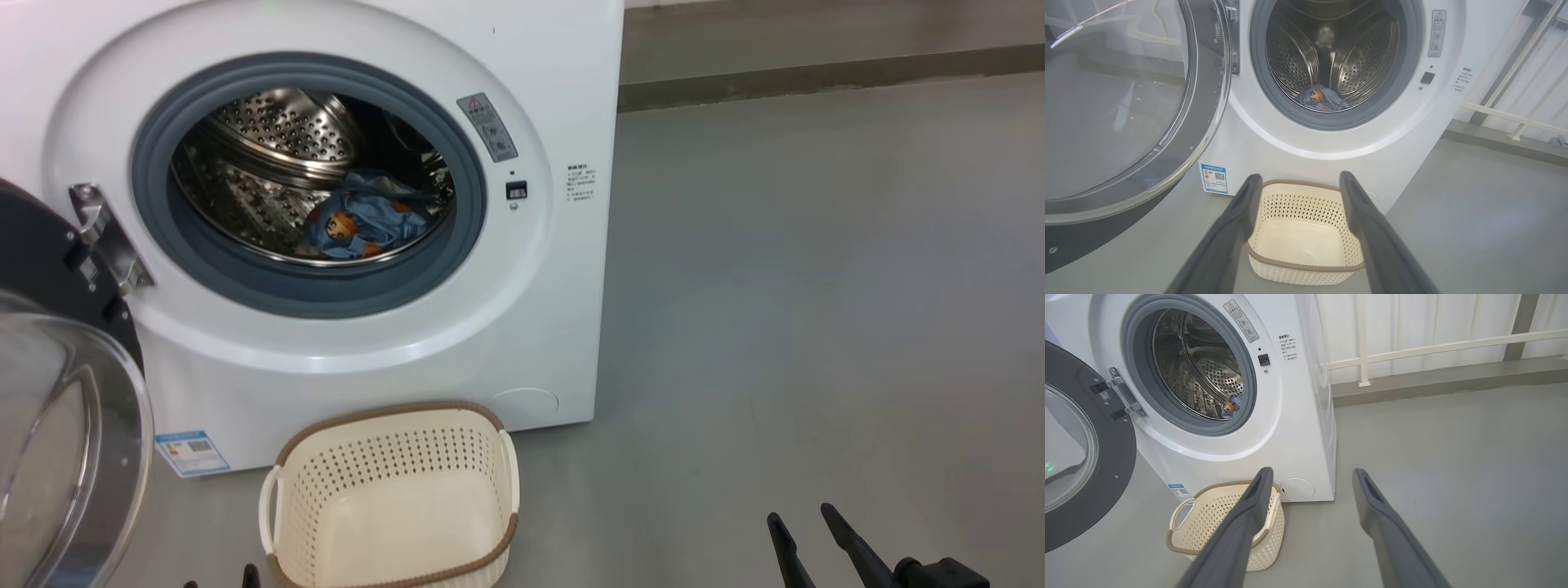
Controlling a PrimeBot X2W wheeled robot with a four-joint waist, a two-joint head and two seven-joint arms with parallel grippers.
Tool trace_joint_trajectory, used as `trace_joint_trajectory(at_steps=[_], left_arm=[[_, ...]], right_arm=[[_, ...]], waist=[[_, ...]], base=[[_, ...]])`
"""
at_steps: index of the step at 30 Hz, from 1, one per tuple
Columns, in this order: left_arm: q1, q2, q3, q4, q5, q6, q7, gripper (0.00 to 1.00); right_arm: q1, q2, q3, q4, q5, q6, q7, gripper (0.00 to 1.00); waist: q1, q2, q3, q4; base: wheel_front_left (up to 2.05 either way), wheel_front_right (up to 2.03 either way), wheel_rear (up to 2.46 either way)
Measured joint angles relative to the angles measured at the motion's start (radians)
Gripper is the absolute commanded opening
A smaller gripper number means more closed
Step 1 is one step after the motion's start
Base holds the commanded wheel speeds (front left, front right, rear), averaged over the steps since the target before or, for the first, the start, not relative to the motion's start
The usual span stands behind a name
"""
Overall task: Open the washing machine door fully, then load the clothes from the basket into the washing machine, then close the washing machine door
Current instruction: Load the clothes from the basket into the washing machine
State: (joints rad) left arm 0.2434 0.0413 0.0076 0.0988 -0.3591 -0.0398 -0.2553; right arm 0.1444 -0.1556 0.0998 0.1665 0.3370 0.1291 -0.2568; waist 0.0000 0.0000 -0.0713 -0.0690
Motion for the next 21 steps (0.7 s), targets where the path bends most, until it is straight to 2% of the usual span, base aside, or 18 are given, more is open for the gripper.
trace_joint_trajectory(at_steps=[8,21], left_arm=[[0.0,0.0,0.0,0.0,0.0,0.0,0.0,1.0],[0.0,0.0,-0.002,0.0,0.003,-0.001,0.0,1.0]], right_arm=[[0.0,0.001,0.0,0.0,0.0,0.0,0.0,1.0],[0.0,0.004,0.0,0.0,0.0,0.0,0.0,1.0]], waist=[[0.0,0.0,0.003,0.0],[0.0,0.0,0.005,0.002]], base=[[-1.04,1.04,0.0],[-0.07,0.07,0.0]])
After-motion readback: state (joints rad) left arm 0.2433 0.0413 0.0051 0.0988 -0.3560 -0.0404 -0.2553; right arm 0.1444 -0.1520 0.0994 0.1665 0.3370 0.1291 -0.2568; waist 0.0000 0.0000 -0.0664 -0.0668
